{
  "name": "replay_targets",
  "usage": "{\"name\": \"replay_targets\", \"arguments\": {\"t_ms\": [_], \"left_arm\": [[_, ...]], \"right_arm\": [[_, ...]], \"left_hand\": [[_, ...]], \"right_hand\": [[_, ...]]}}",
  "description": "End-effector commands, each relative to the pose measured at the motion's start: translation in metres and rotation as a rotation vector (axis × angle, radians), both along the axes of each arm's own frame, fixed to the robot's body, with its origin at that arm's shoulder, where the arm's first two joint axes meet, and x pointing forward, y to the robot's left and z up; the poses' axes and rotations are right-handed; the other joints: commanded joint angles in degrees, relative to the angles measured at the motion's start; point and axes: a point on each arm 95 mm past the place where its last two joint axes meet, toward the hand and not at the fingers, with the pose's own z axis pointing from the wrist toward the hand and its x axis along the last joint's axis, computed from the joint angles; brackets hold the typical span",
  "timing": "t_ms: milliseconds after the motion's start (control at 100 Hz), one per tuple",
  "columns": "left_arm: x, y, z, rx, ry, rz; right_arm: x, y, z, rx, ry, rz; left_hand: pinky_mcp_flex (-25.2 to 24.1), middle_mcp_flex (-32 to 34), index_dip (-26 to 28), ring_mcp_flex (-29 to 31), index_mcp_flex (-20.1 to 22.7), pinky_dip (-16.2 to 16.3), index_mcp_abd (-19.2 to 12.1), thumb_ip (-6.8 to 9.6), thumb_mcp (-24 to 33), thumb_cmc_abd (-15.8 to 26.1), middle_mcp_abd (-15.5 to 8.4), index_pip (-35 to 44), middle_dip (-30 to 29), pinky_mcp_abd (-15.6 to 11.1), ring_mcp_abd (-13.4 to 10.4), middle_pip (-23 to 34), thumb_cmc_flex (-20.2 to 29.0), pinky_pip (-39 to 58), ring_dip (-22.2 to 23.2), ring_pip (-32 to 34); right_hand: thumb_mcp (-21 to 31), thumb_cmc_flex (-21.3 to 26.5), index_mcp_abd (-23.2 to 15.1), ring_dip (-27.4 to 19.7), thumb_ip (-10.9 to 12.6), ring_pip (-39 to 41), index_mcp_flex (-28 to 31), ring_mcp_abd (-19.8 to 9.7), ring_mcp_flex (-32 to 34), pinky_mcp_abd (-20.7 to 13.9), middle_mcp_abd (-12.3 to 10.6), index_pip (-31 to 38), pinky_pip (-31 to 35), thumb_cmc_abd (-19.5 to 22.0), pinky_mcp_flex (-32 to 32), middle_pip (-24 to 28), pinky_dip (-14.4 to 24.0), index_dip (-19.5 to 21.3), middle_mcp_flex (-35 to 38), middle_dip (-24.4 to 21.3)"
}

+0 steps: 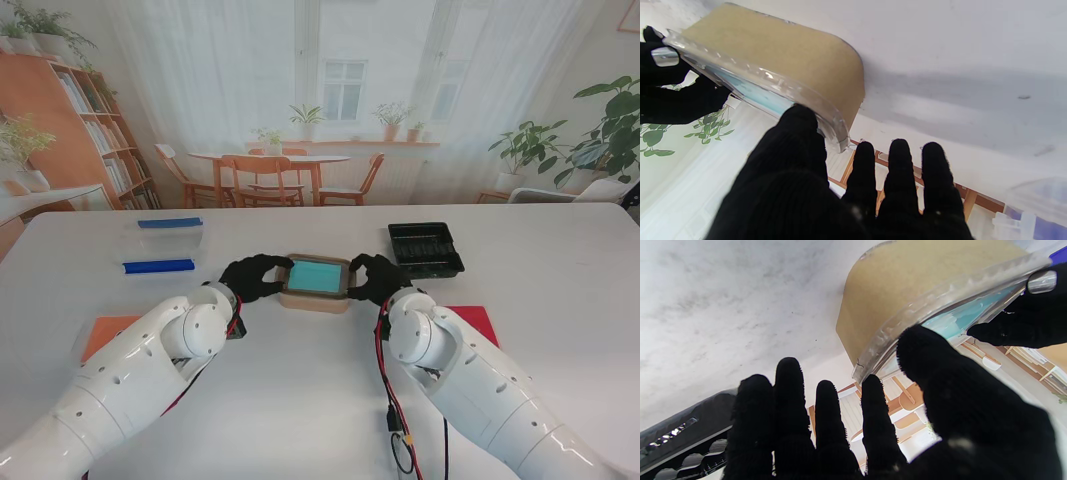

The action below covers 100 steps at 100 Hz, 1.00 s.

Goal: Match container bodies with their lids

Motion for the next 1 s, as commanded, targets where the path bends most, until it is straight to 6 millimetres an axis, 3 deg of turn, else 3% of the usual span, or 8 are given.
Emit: {"name": "replay_targets", "arguments": {"t_ms": [0, 590, 990], "left_arm": [[-0.003, -0.003, -0.008, 0.006, 0.025, -0.005], [0.0, 0.0, -0.014, -0.018, 0.09, 0.017], [-0.005, -0.004, 0.001, -0.085, 0.012, 0.014]], "right_arm": [[-0.004, -0.001, -0.012, -0.002, 0.042, 0.009], [-0.001, 0.001, -0.014, -0.016, 0.047, 0.023], [-0.001, 0.003, -0.003, 0.008, 0.01, 0.022]], "left_hand": [[-0.29, -1.85, -0.27, -2.22, -0.19, -0.13, 1.02, -1.91, -3.11, 0.41, -0.07, -0.33, -0.25, -1.92, -0.12, -1.12, 0.22, 0.44, 0.5, 0.46], [-0.3, -1.87, -0.71, -2.32, 0.53, 0.19, 1.87, -1.32, -5.79, 1.65, 0.75, -1.25, 0.39, -1.84, 0.56, -0.18, -0.6, 0.96, 1.05, 1.36], [-0.27, -1.78, -0.78, -2.3, 1.7, 0.51, 1.88, -0.63, -7.38, 1.9, 1.38, -1.43, 1.04, -1.09, 1.6, 1.42, -1.28, 2.06, 1.37, 2.71]], "right_hand": [[0.33, 0.02, -0.38, 0.82, 0.15, 1.1, 0.07, -1.0, 0.93, -1.79, 0.07, 0.43, 2.56, -0.81, 0.42, 0.61, 1.19, -0.55, 0.73, 0.5], [0.29, -0.14, -0.38, 0.77, 0.14, 1.1, 0.07, -1.04, 0.77, -1.87, 0.11, 0.55, 2.54, -0.76, 0.35, 0.67, 1.16, -0.63, 0.6, 0.45], [-0.21, -0.55, -0.41, 0.76, 0.14, 1.12, 0.26, -0.99, 0.83, -1.79, 0.04, 0.4, 2.47, -0.37, 0.15, 0.73, 1.15, -0.75, 0.75, 0.45]]}}
